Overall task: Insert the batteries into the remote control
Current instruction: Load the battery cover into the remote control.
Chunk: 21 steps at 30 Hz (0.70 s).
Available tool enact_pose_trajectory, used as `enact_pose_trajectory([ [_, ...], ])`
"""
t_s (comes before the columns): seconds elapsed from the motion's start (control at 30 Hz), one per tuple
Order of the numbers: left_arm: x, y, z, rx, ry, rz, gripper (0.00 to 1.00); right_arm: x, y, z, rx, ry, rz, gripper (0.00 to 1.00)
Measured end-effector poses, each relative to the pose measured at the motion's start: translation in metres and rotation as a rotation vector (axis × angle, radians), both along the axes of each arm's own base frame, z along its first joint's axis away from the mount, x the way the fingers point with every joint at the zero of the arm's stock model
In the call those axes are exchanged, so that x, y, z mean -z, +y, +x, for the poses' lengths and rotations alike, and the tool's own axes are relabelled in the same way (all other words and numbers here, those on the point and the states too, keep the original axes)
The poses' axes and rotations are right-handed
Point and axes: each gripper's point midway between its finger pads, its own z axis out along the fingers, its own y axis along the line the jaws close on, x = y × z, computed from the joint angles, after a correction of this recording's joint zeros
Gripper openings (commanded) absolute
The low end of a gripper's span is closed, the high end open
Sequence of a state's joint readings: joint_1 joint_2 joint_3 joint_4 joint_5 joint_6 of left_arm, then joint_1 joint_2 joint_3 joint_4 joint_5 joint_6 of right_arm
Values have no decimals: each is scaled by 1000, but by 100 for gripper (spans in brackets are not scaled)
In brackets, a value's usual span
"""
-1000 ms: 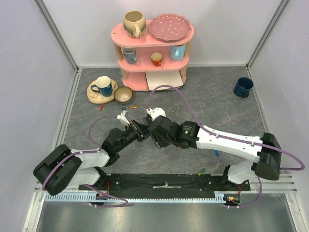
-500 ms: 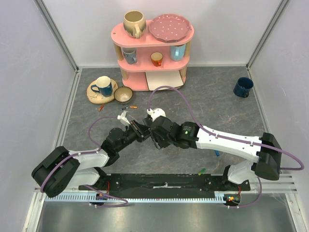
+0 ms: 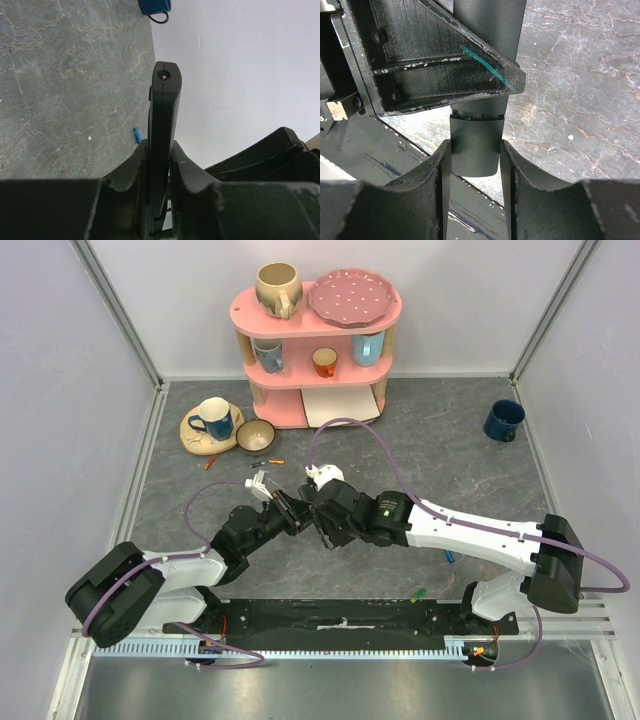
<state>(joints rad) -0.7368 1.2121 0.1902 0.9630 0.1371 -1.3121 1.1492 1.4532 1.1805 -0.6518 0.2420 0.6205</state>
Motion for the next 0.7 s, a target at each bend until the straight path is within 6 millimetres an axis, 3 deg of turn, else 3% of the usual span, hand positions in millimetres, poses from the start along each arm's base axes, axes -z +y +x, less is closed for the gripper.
enact_pose_trajectory([
  [0.7,4,-11,-7,-7,2,23,2,6,-10,-1,4,43,-22,12],
])
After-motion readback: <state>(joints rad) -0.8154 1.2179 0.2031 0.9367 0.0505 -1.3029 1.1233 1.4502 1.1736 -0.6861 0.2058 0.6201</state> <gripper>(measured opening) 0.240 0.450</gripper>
